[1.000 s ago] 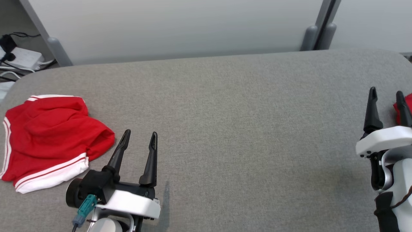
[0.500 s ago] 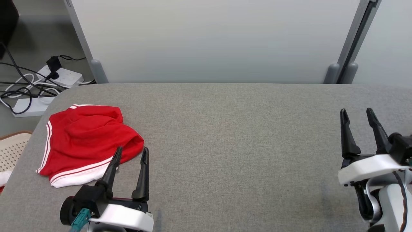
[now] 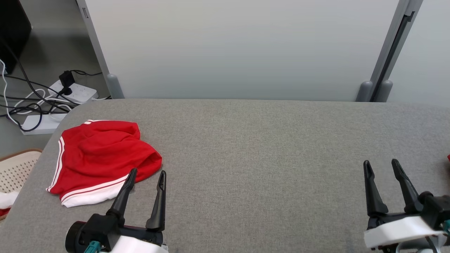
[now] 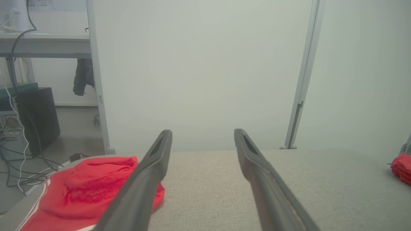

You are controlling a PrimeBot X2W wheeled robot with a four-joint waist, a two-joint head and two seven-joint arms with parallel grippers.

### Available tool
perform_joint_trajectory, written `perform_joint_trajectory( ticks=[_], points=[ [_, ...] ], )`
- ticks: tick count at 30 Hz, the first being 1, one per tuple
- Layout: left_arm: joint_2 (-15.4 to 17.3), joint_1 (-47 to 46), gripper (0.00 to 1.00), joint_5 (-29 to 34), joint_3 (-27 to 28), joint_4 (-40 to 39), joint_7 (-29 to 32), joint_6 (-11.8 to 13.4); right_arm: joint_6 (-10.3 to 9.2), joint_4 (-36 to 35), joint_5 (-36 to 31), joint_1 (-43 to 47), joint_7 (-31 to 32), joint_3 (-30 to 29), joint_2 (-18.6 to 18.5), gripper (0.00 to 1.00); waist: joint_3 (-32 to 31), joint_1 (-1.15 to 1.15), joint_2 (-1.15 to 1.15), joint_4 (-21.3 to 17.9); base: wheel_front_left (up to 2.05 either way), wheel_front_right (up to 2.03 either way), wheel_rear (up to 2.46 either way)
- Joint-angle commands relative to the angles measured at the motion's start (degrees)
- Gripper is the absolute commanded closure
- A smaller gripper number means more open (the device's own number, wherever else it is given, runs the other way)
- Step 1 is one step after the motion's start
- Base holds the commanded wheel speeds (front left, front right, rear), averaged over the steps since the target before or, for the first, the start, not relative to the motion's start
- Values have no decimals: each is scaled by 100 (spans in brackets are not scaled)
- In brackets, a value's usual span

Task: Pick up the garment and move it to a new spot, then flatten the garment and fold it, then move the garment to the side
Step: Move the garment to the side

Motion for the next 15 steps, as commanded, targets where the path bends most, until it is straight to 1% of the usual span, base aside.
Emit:
perform_joint_trajectory(
  ticks=[1,4,7,15],
  points=[
    [-24,-119,0,77,247,-211,-49,-62,24,-299,-49,30,-35,110,-6,0,-29,0,0,-10,0,0,0],
    [-76,-62,0,155,353,-255,-50,-130,24,-520,-67,293,-35,99,59,0,-50,0,0,-45,0,0,0],
    [-125,-5,0,244,437,-283,-50,-193,24,-589,-123,470,-35,147,91,0,-66,0,0,-98,0,0,0],
    [-205,44,0,390,555,-301,-50,-311,24,-663,-124,527,-35,148,146,0,-63,0,0,-187,0,0,0]
  ],
)
